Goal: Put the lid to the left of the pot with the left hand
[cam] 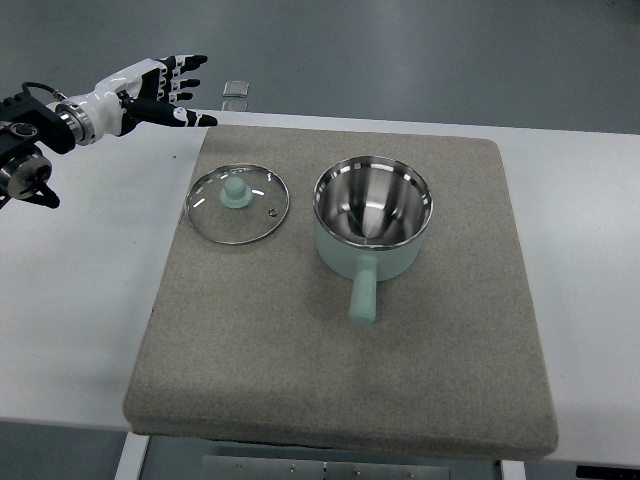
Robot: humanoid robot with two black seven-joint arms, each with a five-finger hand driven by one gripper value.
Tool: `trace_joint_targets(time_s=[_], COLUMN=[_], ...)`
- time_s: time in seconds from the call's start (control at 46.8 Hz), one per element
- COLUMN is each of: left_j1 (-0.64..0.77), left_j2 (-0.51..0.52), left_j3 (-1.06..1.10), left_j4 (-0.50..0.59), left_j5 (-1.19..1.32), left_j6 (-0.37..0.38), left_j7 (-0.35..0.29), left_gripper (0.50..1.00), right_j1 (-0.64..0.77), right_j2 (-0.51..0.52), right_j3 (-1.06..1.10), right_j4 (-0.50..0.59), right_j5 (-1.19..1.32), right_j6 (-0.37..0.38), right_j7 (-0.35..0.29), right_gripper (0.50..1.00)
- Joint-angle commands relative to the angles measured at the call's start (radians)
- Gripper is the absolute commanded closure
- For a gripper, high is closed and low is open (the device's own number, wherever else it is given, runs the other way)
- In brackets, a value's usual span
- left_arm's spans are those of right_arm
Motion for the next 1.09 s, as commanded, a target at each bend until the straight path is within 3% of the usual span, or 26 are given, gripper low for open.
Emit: trace_joint_targets(time_s=[0.0, 0.278, 0.47, 0.62, 1.068], left_j1=[-0.005, 0.001, 0.005, 0.006, 0.011], left_j2=[-0.012, -0.015, -0.069, -0.087, -0.133], left_j3=[-0.001, -0.102, -0.146, -0.168, -0.174], left_j4=[0.027, 0.105, 0.197, 0.246, 0.254], left_j5=[-0.105, -0.298, -0.423, -0.539, -0.693], left_j6=[-0.020, -0.222, -0.333, -0.367, -0.370], left_j7=[0.003, 0.027, 0.223, 0.299, 0.362], left_gripper=[0.506, 0.506, 0.506, 0.506, 0.504], right_j1=[0.000, 0.000, 0.000, 0.001, 0.000], right_j2=[0.000, 0.000, 0.000, 0.000, 0.000], right_j3=[0.000, 0.000, 0.000, 0.000, 0.000], right_j4=[0.000, 0.000, 0.000, 0.000, 0.000], right_j5=[-0.001, -0.001, -0.001, 0.001, -0.001], right_j6=[0.000, 0.000, 0.000, 0.000, 0.000], right_j7=[0.000, 0.000, 0.000, 0.000, 0.000], right_gripper=[0.576, 0.576, 0.576, 0.576, 0.576])
